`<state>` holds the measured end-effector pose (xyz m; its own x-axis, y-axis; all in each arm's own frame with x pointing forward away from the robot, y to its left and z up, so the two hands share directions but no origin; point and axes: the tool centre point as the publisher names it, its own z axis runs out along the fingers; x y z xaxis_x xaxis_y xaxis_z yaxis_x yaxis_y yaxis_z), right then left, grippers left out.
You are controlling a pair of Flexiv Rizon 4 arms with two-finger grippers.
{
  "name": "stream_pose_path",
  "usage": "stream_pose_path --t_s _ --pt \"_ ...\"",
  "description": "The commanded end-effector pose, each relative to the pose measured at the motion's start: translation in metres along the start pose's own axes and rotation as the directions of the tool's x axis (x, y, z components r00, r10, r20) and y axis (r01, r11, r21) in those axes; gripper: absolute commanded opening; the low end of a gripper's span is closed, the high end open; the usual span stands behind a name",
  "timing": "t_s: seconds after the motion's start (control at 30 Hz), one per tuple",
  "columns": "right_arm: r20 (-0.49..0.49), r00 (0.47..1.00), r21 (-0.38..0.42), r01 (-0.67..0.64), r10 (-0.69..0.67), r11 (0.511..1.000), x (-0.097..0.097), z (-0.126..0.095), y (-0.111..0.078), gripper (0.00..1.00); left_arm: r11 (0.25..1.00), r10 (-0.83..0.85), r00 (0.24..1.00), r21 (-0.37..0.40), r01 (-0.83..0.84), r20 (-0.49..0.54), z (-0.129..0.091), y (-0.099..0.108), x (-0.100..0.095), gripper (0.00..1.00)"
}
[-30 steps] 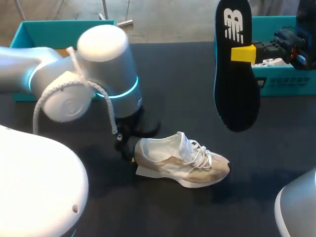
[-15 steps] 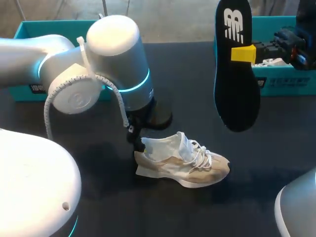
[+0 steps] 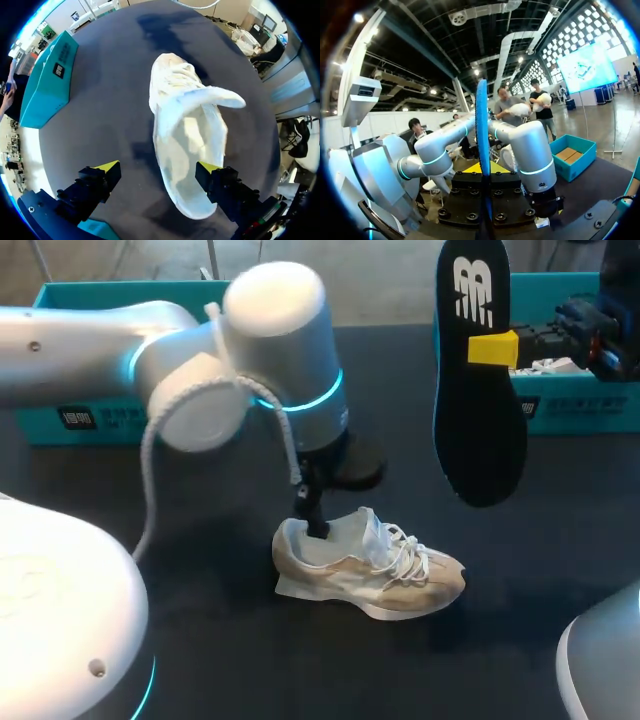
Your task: Take the shoe out of the shoebox, open the shoe tongue, remove and reinsert the insole, then place the shoe into the shoebox
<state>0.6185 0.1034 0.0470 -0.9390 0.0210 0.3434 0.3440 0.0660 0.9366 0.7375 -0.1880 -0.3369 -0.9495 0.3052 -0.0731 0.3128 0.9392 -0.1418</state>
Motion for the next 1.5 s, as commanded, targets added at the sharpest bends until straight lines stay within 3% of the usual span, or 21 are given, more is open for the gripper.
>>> stream_pose_path --t_s 0.03,0.3,0.53,0.6,0.67,0.87,0.93,0.97,1.2,1.5 --pt "-0.001 1.0 0.003 -0.002 0.002 1.0 -0.003 0.003 0.001 0.0 1.0 0.0 1.0 -0.019 0.0 -0.03 0.02 -0.016 -0.011 1.0" --pt "-0.001 1.0 0.003 -0.002 0.002 1.0 -0.003 0.003 0.001 0.0 0.999 -0.04 0.997 -0.039 0.038 -0.059 0.04 -0.016 -0.013 1.0" --pt "-0.001 1.0 0.003 -0.002 0.002 1.0 -0.003 0.003 0.001 0.0 0.998 -0.054 0.996 -0.03 0.052 -0.077 0.045 -0.014 -0.007 0.86" --pt "-0.001 1.0 0.003 -0.002 0.002 1.0 -0.003 0.003 0.001 0.0 0.998 -0.062 0.995 -0.027 0.06 -0.081 0.047 -0.013 -0.006 0.76" --pt "-0.001 1.0 0.003 -0.002 0.002 1.0 -0.003 0.003 0.001 0.0 0.998 -0.067 0.994 -0.028 0.065 -0.083 0.049 -0.013 -0.005 0.59" --pt "-0.001 1.0 0.003 -0.002 0.002 1.0 -0.003 0.003 0.001 0.0 0.997 -0.075 0.993 -0.031 0.072 -0.092 0.053 -0.013 -0.002 0.36" --pt "-0.001 1.0 0.003 -0.002 0.002 1.0 -0.003 0.003 0.001 0.0 0.997 -0.076 0.993 -0.029 0.074 -0.094 0.052 -0.013 -0.001 0.05" --pt "-0.001 1.0 0.003 -0.002 0.002 1.0 -0.003 0.003 0.001 0.0 0.997 -0.076 0.993 -0.027 0.073 -0.093 0.051 -0.013 0.0 0.0" --pt "-0.001 1.0 0.003 -0.002 0.002 1.0 -0.003 0.003 0.001 0.0 0.999 -0.047 0.998 -0.008 0.046 -0.048 0.038 -0.013 0.005 0.0" --pt "-0.001 1.0 0.003 -0.002 0.002 1.0 -0.003 0.003 0.001 0.0 0.996 0.07 0.997 0.059 -0.072 0.03 -0.006 -0.011 0.003 0.0"
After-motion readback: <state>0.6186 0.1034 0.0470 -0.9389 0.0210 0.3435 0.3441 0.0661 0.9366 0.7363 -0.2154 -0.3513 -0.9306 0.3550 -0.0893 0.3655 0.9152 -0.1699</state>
